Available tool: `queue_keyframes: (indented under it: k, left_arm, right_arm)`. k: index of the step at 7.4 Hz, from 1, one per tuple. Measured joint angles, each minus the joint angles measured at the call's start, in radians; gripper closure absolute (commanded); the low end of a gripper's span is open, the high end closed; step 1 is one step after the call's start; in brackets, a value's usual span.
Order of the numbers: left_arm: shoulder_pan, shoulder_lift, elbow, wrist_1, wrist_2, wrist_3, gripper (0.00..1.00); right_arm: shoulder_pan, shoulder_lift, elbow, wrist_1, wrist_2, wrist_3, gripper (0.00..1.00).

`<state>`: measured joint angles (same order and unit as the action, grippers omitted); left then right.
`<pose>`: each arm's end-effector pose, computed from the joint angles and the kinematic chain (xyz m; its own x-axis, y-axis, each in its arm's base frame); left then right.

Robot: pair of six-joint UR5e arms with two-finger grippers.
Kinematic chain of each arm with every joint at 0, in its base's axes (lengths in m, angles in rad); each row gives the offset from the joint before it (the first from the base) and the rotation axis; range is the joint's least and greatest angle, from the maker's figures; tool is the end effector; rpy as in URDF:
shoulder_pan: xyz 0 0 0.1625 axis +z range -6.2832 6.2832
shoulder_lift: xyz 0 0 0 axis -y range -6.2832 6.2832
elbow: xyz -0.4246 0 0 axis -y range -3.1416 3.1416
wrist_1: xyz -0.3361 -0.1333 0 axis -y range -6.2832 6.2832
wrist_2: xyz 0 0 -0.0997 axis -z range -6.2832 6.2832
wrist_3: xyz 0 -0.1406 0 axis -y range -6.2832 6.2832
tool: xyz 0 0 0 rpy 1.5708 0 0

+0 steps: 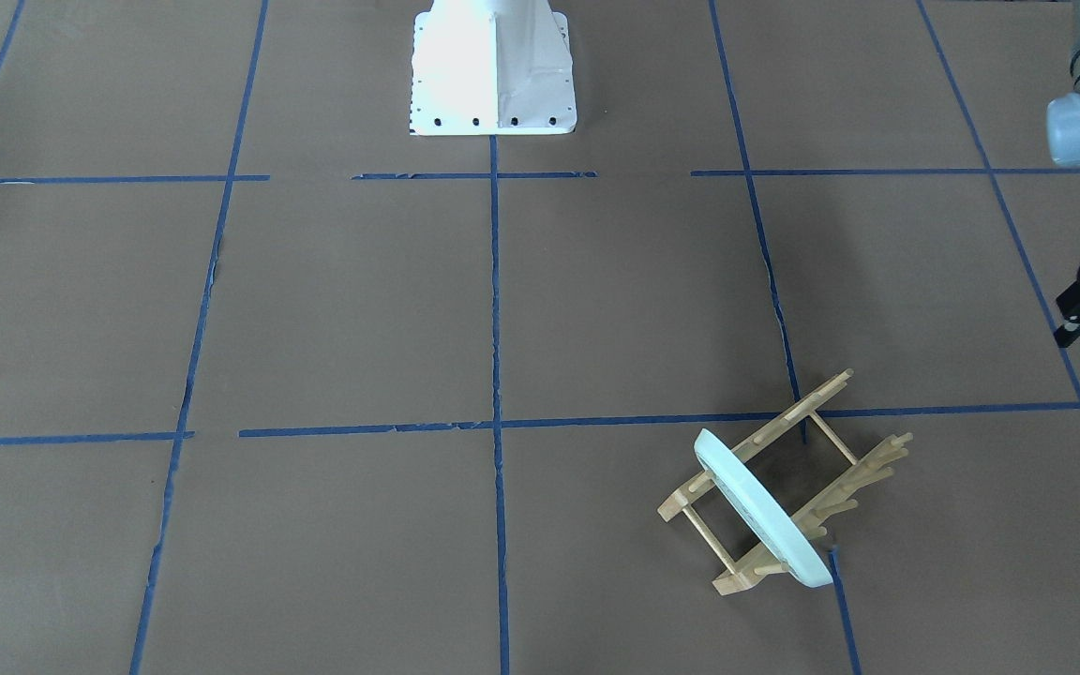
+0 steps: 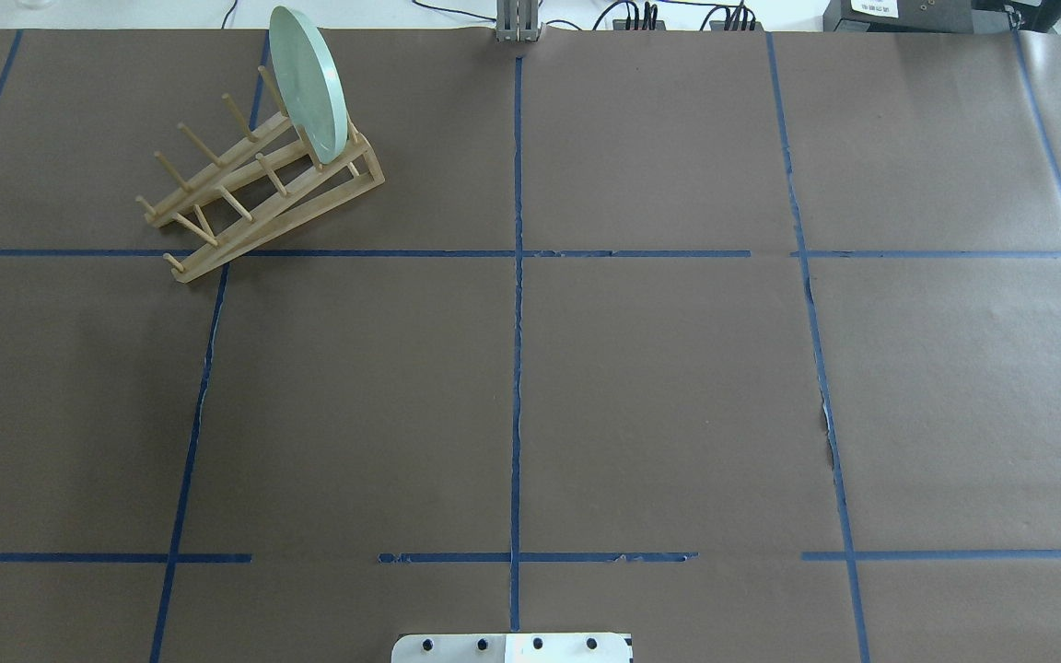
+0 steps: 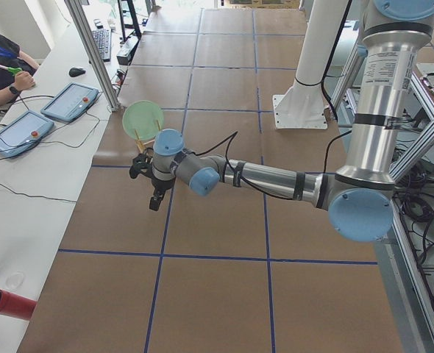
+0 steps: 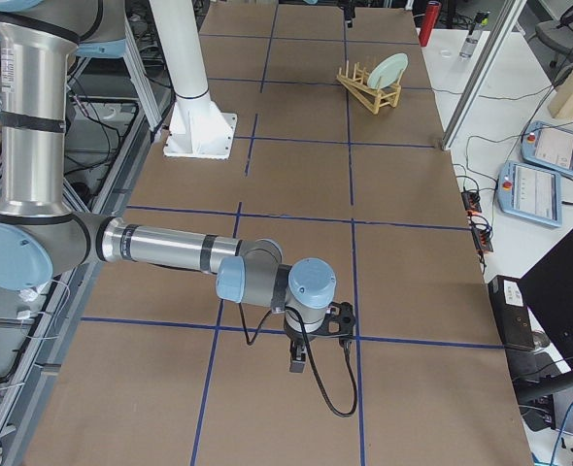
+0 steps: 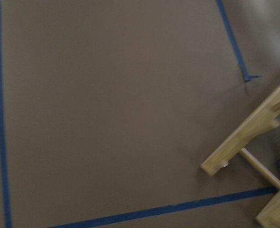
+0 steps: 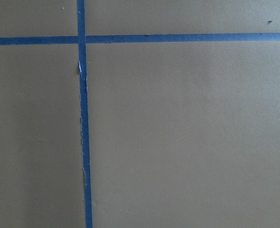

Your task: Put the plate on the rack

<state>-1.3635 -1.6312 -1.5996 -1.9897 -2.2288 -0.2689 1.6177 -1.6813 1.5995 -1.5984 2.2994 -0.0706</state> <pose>0.0569 -0.5006 0.6051 0.7352 0.2106 -0.6443 0.0161 0.9449 0.3271 0.0573 -0.3735 0.7271 0.7433 0.0373 0.6679 0.0058 0.9980 -0.0622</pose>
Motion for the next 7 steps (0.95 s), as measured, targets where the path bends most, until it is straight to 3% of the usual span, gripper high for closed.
queue_keyframes:
  k: [3, 7]
  left_arm:
    - [-0.164, 0.147, 0.002, 0.043, -0.114, 0.187, 0.00]
    - [-0.186, 0.181, -0.001, 0.161, -0.127, 0.269, 0.00]
  right_arm:
    - [0.000, 0.000, 0.000, 0.000, 0.000, 0.000, 0.00]
    - [0.000, 0.000, 0.000, 0.000, 0.000, 0.000, 0.00]
